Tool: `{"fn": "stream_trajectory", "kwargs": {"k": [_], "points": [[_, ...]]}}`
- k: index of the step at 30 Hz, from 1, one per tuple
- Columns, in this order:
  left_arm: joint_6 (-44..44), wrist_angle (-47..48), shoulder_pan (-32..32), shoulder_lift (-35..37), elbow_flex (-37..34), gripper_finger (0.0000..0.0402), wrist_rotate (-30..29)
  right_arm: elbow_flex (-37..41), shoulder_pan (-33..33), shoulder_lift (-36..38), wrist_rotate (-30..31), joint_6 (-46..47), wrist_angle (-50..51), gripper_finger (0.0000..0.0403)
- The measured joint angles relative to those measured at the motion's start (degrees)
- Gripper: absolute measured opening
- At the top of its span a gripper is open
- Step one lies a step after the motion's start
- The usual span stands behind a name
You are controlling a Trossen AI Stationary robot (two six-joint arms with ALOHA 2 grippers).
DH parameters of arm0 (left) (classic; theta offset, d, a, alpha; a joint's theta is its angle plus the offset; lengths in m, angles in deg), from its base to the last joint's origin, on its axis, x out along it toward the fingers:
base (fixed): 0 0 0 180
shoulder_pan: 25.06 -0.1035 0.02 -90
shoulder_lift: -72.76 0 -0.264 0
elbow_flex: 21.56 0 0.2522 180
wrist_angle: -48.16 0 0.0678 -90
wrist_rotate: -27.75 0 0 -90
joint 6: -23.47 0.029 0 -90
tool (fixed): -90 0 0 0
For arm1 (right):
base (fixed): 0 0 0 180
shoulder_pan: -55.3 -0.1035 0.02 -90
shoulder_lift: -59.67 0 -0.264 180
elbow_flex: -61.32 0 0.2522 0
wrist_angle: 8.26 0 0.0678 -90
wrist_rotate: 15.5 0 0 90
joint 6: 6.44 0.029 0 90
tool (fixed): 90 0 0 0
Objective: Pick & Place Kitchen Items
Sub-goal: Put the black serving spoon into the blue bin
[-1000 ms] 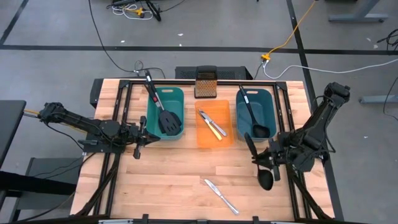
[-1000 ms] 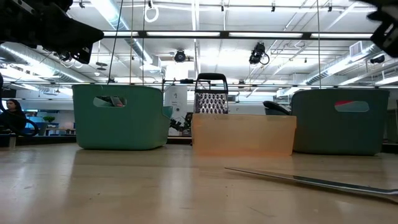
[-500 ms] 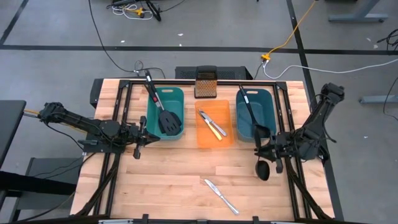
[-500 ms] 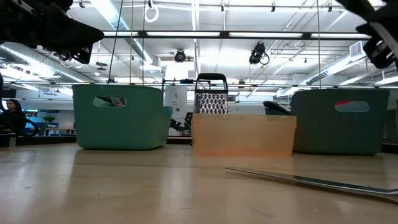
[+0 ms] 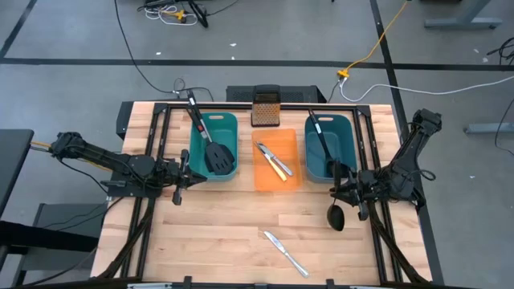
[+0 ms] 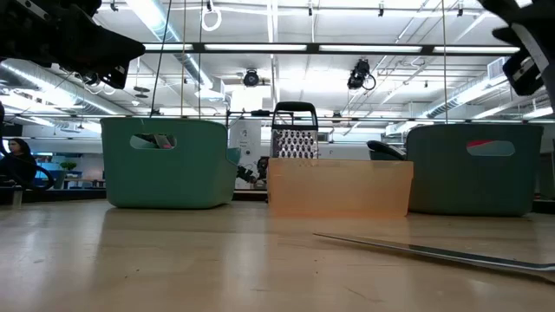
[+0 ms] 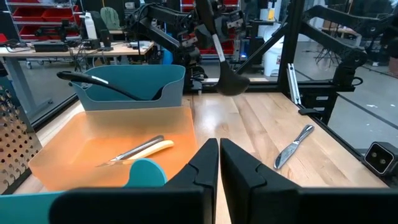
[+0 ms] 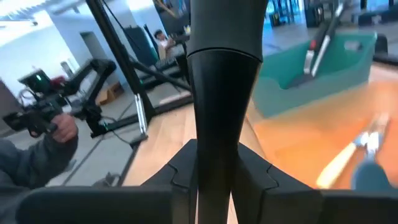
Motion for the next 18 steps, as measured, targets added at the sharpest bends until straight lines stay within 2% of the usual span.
{"fn": "stream_trajectory", "kwargs": {"k": [4,7,15,18], "points": [[0.0,0.0,0.0,0.0,0.0,0.0020,-0.4,-0.2,2.5,-2.2,-1.4,-7.9,-9.3,0.0067],[0.0,0.0,0.0,0.0,0.0,0.0020,-0.4,-2.3,5.0,-4.9,-4.1,-11.0,-12.1,0.0067],[-0.2,0.0,0.0,0.0,0.0,0.0020,-0.5,-14.6,12.3,-13.5,-8.1,-18.2,-11.3,0.0067],[-0.4,0.0,0.0,0.0,0.0,0.0020,-0.4,-21.6,14.6,-14.6,-6.5,-19.9,-3.8,0.0067]]}}
